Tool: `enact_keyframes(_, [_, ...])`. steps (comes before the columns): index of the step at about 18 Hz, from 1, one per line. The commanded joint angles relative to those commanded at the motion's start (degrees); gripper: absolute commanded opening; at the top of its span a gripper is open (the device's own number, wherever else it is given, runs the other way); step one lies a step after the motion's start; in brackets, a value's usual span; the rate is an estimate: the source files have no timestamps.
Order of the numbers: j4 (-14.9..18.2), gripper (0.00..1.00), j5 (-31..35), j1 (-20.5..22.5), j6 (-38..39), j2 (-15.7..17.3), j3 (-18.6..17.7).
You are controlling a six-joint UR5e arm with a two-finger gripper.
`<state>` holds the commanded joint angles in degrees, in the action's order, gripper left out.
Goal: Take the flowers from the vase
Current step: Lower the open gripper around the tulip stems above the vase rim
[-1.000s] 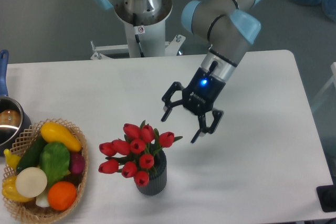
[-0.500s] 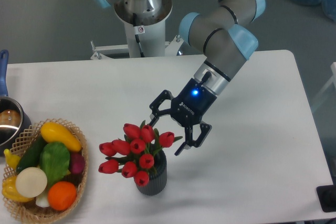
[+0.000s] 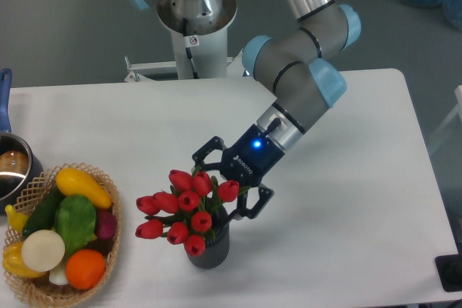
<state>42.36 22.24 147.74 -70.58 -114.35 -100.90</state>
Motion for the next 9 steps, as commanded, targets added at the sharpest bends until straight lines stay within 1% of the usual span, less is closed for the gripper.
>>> enact_keyframes(2, [0.00, 0.65, 0.00, 0.00, -0.26, 0.09, -0.26])
enact_keyframes(5, [-0.09, 0.45, 0.00, 0.17, -2.46, 0.09, -0.26])
enact_keyframes(6, [-0.09, 0.40, 0.00, 0.26, -2.63, 0.09, -0.35])
enact_keyframes(7, [0.00, 0.37, 0.00, 0.26, -2.72, 0.18, -0.44])
enact_keyframes(9, [0.00, 0.36, 0.00, 0.44, -2.64, 0.26, -0.61])
